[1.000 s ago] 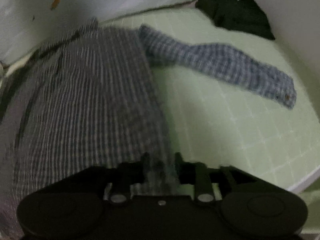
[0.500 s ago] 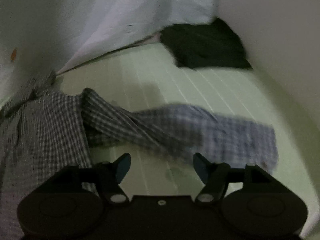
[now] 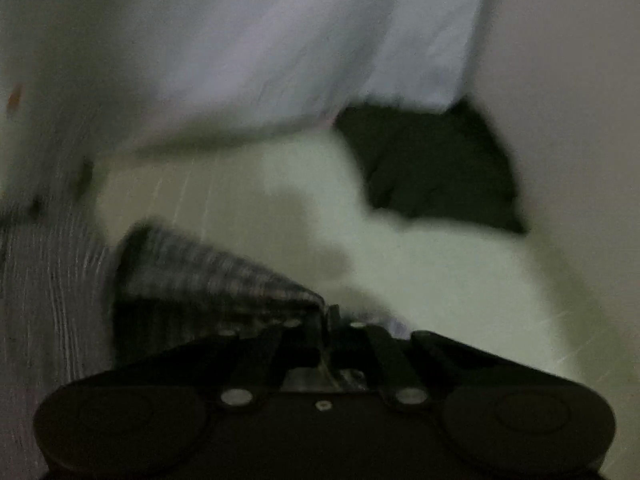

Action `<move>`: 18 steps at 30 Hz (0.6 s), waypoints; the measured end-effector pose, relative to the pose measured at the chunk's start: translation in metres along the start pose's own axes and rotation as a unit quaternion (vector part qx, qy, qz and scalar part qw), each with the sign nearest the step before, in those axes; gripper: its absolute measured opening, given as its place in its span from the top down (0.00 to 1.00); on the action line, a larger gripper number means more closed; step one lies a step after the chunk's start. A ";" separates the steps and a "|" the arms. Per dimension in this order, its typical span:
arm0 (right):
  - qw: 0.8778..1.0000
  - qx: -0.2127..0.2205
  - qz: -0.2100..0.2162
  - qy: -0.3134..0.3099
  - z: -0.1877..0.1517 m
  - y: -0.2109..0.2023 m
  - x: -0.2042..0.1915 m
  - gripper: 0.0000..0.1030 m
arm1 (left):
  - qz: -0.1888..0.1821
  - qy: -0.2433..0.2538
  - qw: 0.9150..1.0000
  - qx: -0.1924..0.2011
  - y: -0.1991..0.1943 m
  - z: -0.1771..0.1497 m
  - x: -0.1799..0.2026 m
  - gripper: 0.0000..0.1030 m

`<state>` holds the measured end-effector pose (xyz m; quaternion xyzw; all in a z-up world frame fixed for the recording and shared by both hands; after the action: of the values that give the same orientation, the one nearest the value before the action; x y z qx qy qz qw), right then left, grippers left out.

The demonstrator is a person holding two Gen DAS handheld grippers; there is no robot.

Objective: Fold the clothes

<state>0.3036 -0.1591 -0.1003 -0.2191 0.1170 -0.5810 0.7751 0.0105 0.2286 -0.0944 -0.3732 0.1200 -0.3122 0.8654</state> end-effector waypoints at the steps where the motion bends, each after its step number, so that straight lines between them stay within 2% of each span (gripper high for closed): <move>1: 1.000 0.012 0.001 0.002 0.006 -0.008 0.003 0.98 | 0.000 0.004 1.000 -0.002 0.000 -0.001 0.001 0.24; 9: 0.996 -0.039 0.070 -0.032 -0.043 -0.062 -0.016 0.98 | -0.008 0.004 1.000 -0.018 0.004 -0.015 -0.003 0.24; 10: 0.995 -0.059 0.074 -0.030 -0.055 -0.063 -0.018 0.98 | -0.010 0.006 1.000 -0.022 0.005 -0.017 -0.003 0.24; 12: 0.989 -0.126 0.071 -0.013 -0.091 -0.053 -0.019 0.97 | -0.012 0.012 1.000 -0.026 0.003 -0.019 -0.001 0.24; 13: 0.989 -0.134 0.069 -0.004 -0.098 -0.055 -0.017 0.96 | -0.013 0.016 0.999 -0.026 0.002 -0.019 0.000 0.24; 15: 0.992 -0.107 0.064 0.022 -0.090 -0.068 -0.009 0.80 | -0.012 0.018 0.999 -0.023 0.000 -0.018 -0.001 0.24; 16: 0.994 -0.089 0.057 0.039 -0.082 -0.074 -0.001 0.64 | -0.011 0.017 1.000 -0.023 0.000 -0.018 -0.001 0.24; 17: 0.995 -0.068 0.047 0.056 -0.074 -0.079 0.008 0.57 | -0.009 0.015 1.000 -0.023 0.001 -0.017 -0.002 0.24; 18: 0.996 -0.045 0.034 0.073 -0.066 -0.085 0.018 0.56 | -0.008 0.014 1.000 -0.023 0.001 -0.016 -0.003 0.24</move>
<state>0.2078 -0.2088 -0.1168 -0.2062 0.2071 -0.5627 0.7733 0.0019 0.2217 -0.1064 -0.3894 0.1357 -0.3216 0.8524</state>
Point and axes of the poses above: each gripper's, at about its wrist camera, not at the fingertips, and y roughly the way its jaws point, x to its right, z to its top, the point moved 3 cm from there along y, roughly the way its jaws point, and after that the axes turned 11 degrees about x, right-handed, at the moved point
